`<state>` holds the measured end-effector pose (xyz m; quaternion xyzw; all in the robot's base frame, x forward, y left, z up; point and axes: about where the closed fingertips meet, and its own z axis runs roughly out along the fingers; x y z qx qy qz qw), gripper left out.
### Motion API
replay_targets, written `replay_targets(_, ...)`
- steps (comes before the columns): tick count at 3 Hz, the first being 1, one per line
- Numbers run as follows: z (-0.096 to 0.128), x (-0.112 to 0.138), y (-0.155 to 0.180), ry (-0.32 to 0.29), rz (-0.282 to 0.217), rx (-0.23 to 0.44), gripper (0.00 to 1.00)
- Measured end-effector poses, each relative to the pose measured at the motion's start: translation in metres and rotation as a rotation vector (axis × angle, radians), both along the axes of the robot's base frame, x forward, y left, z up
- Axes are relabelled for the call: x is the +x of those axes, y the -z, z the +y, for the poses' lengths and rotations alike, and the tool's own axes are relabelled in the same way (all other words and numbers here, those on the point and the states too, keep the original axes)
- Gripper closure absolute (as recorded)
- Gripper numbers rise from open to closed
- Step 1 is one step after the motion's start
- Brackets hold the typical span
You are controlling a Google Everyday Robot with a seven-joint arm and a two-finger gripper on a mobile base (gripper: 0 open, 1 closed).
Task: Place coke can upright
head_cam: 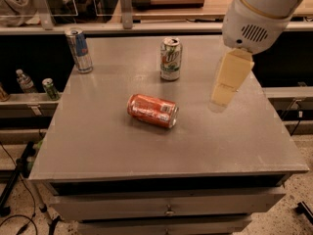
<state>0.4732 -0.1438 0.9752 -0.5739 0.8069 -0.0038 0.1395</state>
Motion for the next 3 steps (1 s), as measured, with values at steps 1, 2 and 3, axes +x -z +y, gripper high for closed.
replay_targets(1,0.032,0.007,0.007,0.001,0.027,0.060,0.00)
replay_targets(2,0.042,0.009,0.008,0.002,0.034,0.082,0.00)
replay_targets(3,0.045,0.010,0.006,0.001,0.018,0.107,0.00)
